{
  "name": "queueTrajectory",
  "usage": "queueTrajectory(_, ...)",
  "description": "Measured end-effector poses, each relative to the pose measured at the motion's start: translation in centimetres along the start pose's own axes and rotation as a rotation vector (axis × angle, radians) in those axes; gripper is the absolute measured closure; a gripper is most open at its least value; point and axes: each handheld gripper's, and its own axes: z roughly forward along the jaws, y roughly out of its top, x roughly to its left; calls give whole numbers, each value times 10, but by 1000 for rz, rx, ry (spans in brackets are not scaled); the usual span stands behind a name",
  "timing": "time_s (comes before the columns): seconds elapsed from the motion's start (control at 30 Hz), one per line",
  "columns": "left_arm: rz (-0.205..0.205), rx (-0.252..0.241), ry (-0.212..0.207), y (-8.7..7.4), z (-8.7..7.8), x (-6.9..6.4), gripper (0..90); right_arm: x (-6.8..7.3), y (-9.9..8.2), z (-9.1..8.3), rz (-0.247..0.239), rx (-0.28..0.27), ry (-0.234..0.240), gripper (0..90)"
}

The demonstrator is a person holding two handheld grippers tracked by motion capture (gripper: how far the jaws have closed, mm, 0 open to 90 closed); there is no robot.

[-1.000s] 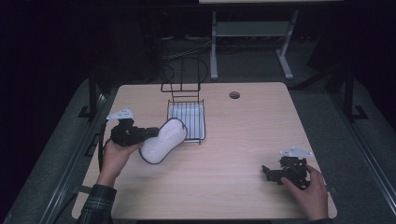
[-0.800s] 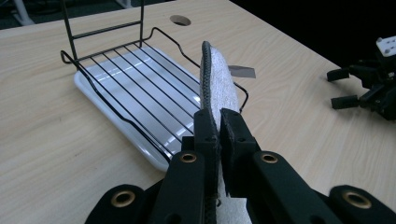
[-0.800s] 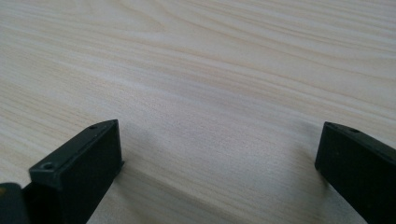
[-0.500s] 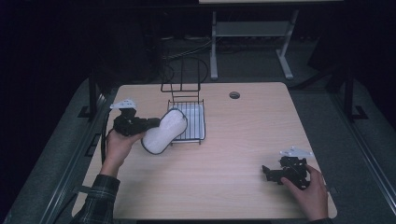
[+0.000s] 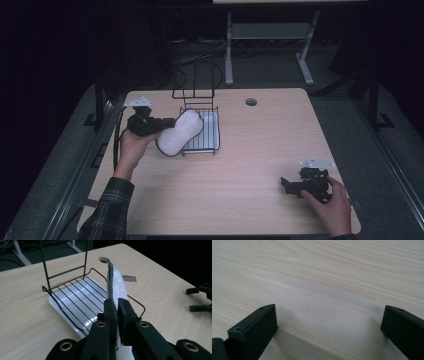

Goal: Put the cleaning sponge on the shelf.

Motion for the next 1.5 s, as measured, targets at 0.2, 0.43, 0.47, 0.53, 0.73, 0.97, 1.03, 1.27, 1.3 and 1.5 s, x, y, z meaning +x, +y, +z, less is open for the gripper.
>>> queueTrajectory(0.2, -3, -2, 5, 7, 8, 6, 860, 0, 0, 0, 0, 0, 0, 1)
queueTrajectory(0.43, -8, -9, -1, 16, 20, 10, 860, 0, 0, 0, -1, 0, 0, 1)
queueTrajectory(0.47, -5, -7, 2, 18, 22, 10, 860, 0, 0, 0, -1, 0, 0, 1)
queueTrajectory(0.53, -10, -10, 1, 21, 26, 11, 861, 0, 0, 0, -1, 0, 0, 1)
queueTrajectory(0.73, -11, -2, 2, 28, 39, 14, 860, 0, 0, 0, 0, 0, 1, 1)
queueTrajectory(0.97, -38, -14, 4, 31, 53, 16, 860, 0, 0, 0, 0, -1, 1, 1)
queueTrajectory(1.03, -39, -13, 7, 31, 55, 18, 860, 0, 0, 0, 0, 0, 1, 1)
queueTrajectory(1.27, -64, -15, 5, 27, 65, 25, 861, 0, 0, 0, 0, -1, 2, 1)
queueTrajectory(1.3, -74, -18, 7, 26, 67, 25, 861, 0, 0, 0, 0, -1, 2, 1)
queueTrajectory(1.5, -90, 10, 12, 22, 78, 30, 860, 0, 0, 0, -1, -1, 2, 1)
